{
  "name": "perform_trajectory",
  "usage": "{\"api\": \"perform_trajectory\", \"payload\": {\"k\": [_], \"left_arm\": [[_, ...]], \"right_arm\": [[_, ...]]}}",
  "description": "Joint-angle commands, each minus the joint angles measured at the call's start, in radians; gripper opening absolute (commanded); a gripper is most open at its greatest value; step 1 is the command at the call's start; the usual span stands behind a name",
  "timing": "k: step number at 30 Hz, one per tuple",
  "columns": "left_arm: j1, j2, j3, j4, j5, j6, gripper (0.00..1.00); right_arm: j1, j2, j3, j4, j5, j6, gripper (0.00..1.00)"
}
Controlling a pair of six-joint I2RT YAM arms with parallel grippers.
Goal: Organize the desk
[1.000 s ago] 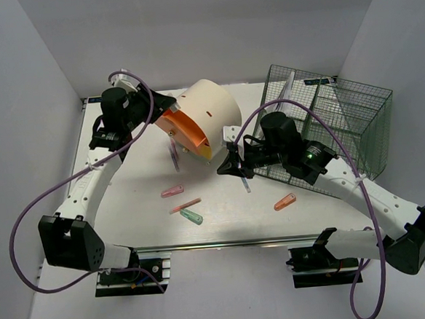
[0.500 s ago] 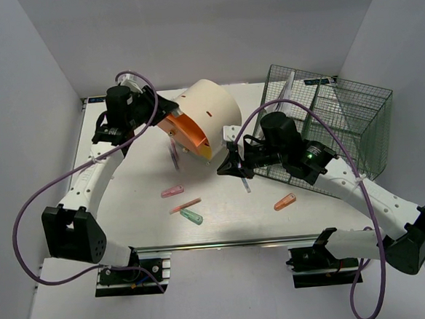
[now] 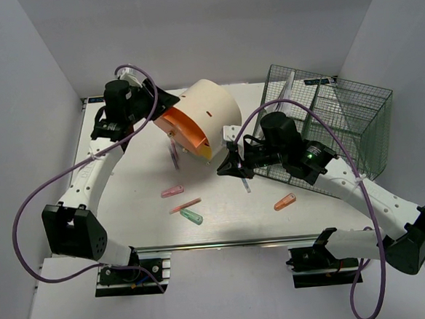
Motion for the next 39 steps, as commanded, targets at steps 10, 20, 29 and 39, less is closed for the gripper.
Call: {"api": "perform_trajectory", "payload": {"k": [10, 20, 29, 39], "left_arm": [[0.009, -0.072, 0.099, -0.017, -0.077, 0.045, 0.03], [0.009, -0.419, -0.130, -0.245, -0.318, 0.082, 0.22], [0.009, -0.678, -0.284, -0.445, -0.460, -0.016, 0.69], [0.009, -0.780, -0.378, -0.482, -0.462, -0.062, 0.75]], "right_arm": [[0.008, -0.005, -0.020, 0.095, -0.104, -0.148, 0.01], [0.072, 0.309, 0.247, 0.130, 0.064, -0.303, 0.00], [0.130, 0.470, 0.391, 0.138, 0.364, -0.297, 0.00], [0.192, 0.570, 0.450, 0.162, 0.618, -0.273, 0.00]]}}
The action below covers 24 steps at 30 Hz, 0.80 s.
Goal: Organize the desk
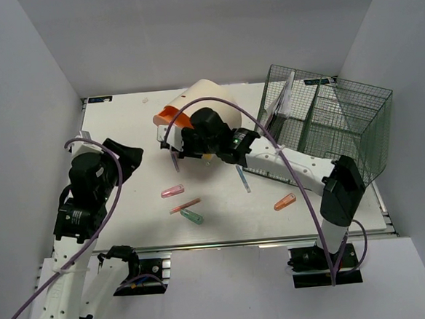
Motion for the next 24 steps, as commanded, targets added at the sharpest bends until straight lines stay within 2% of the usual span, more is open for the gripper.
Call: {"api": "perform_trajectory", "payload": {"k": [1, 3, 12, 24], "left_arm": [[0.003, -0.013, -0.018, -0.017, -0.009, -0.024, 0.75], [0.003, -0.021, -0.026, -0.015, -0.009, -0.031, 0.75], [0.003, -0.042, -0.046, -0.023, 0.000, -0.057, 0.76], [0.003, -0.047, -0.063, -0.009, 0.011, -0.070, 0.77]], "right_arm": [[0.017, 0.022, 0.059, 0.053, 0.132, 0.016, 0.00], [0.019, 0.043, 0.069, 0.059, 0.221, 0.016, 0.00], [0.017, 0.126, 0.168, 0.046, 0.404, 0.033, 0.00], [0.017, 0.143, 0.157, 0.098, 0.528, -0.009, 0.00]]}}
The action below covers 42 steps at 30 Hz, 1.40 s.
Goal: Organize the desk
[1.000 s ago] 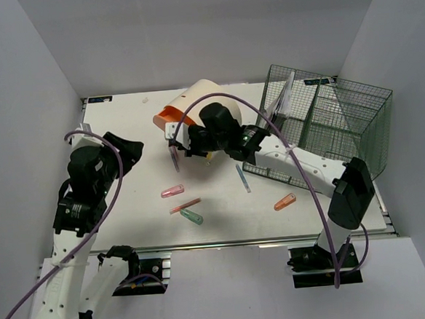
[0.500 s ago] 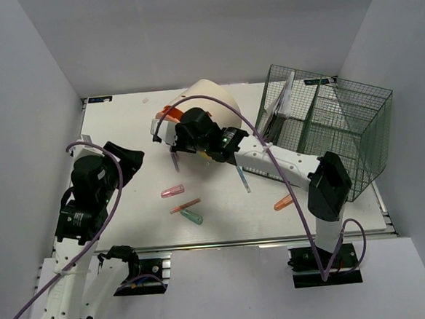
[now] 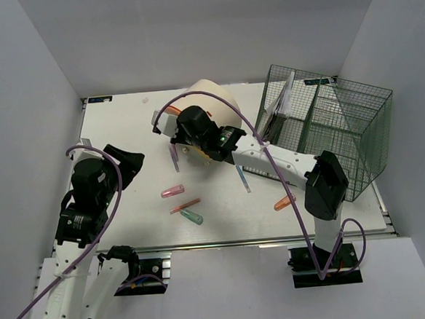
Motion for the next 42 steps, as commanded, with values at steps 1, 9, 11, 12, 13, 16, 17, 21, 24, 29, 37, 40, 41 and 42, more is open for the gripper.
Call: {"api": "perform_trajectory", "payload": {"k": [1, 9, 11, 12, 13, 16, 17, 21, 24, 29, 37, 40, 41, 42], "left_arm": [[0.003, 0.006, -0.014, 0.017, 0.017, -0.009, 0.77], [0.003, 0.030, -0.037, 0.066, 0.058, -0.017, 0.77], [0.003, 0.038, -0.039, 0.080, 0.066, -0.018, 0.77], [0.003, 0.043, -0.037, 0.086, 0.071, -0.017, 0.77], [0.003, 0.049, -0.042, 0.094, 0.075, -0.017, 0.77], [0.003, 0.070, -0.060, 0.155, 0.129, -0.017, 0.77], [0.003, 0.090, -0.070, 0.177, 0.162, -0.020, 0.76], [0.003, 0.156, -0.141, 0.356, 0.254, -0.061, 0.63], [0.003, 0.210, -0.220, 0.520, 0.320, -0.119, 0.51], [0.012, 0.290, -0.312, 0.797, 0.361, -0.188, 0.44], [0.012, 0.504, -0.352, 1.065, 0.404, -0.236, 0.50], [0.012, 0.553, -0.341, 1.119, 0.407, -0.253, 0.55], [0.012, 0.582, -0.340, 1.143, 0.410, -0.261, 0.56], [0.012, 0.598, -0.343, 1.163, 0.410, -0.271, 0.56]], "right_arm": [[0.001, 0.010, 0.030, 0.073, 0.083, -0.027, 0.00], [-0.002, 0.001, 0.007, 0.093, 0.107, -0.040, 0.00], [-0.001, -0.003, 0.004, 0.090, 0.107, -0.040, 0.00], [-0.001, -0.008, 0.004, 0.087, 0.101, -0.039, 0.00], [-0.002, -0.016, 0.005, 0.075, 0.048, -0.030, 0.00], [-0.005, -0.072, 0.027, -0.024, -0.178, 0.018, 0.00], [-0.005, -0.094, 0.028, -0.057, -0.251, 0.024, 0.00], [-0.021, -0.233, -0.013, -0.114, -0.587, 0.068, 0.19], [-0.036, -0.301, -0.059, -0.112, -0.716, 0.125, 0.56], [-0.097, -0.351, -0.071, -0.164, -0.784, 0.222, 0.46], [-0.183, -0.445, -0.182, -0.181, -0.989, 0.282, 0.41], [-0.205, -0.473, -0.220, -0.166, -1.022, 0.302, 0.68], [-0.205, -0.485, -0.228, -0.160, -1.026, 0.305, 0.68], [-0.212, -0.487, -0.239, -0.154, -1.032, 0.311, 0.68]]}}
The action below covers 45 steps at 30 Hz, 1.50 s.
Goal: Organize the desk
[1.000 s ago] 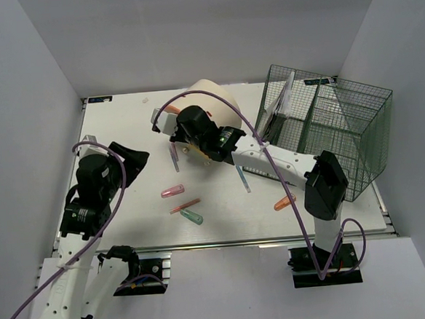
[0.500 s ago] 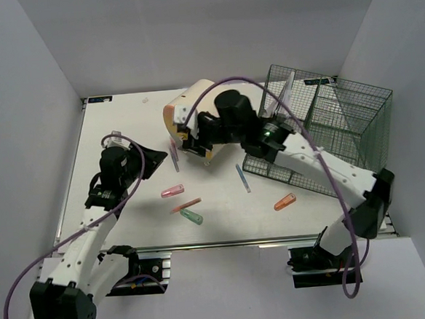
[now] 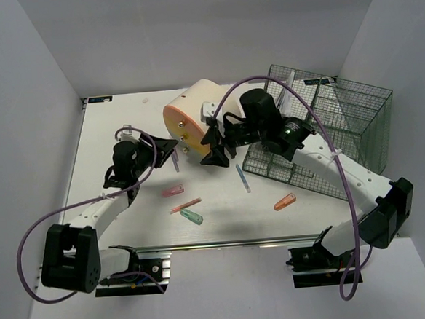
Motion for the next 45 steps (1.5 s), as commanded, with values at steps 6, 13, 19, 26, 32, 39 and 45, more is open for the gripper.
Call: {"api": "perform_trajectory", "payload": {"k": [6, 13, 19, 26, 32, 39, 45], "left_arm": [[0.005, 0.124, -0.033, 0.315, 0.022, -0.120, 0.56], [0.005, 0.243, 0.033, 0.370, 0.045, -0.143, 0.57], [0.005, 0.301, 0.071, 0.376, 0.052, -0.145, 0.57], [0.005, 0.325, 0.072, 0.376, 0.046, -0.146, 0.55], [0.005, 0.341, 0.072, 0.384, 0.049, -0.156, 0.52], [0.005, 0.366, 0.067, 0.427, 0.055, -0.176, 0.52], [0.005, 0.412, 0.084, 0.470, 0.074, -0.202, 0.50]], "right_arm": [[-0.041, -0.056, -0.032, 0.054, -0.095, 0.071, 0.46], [-0.062, -0.050, -0.043, 0.097, -0.083, 0.101, 0.32], [-0.073, -0.039, -0.037, 0.103, -0.088, 0.104, 0.33], [-0.085, -0.030, -0.037, 0.111, -0.095, 0.108, 0.34], [-0.091, -0.027, -0.037, 0.115, -0.097, 0.112, 0.34], [-0.097, -0.030, -0.048, 0.122, -0.094, 0.112, 0.34], [-0.100, -0.028, -0.061, 0.123, -0.084, 0.104, 0.34]]}}
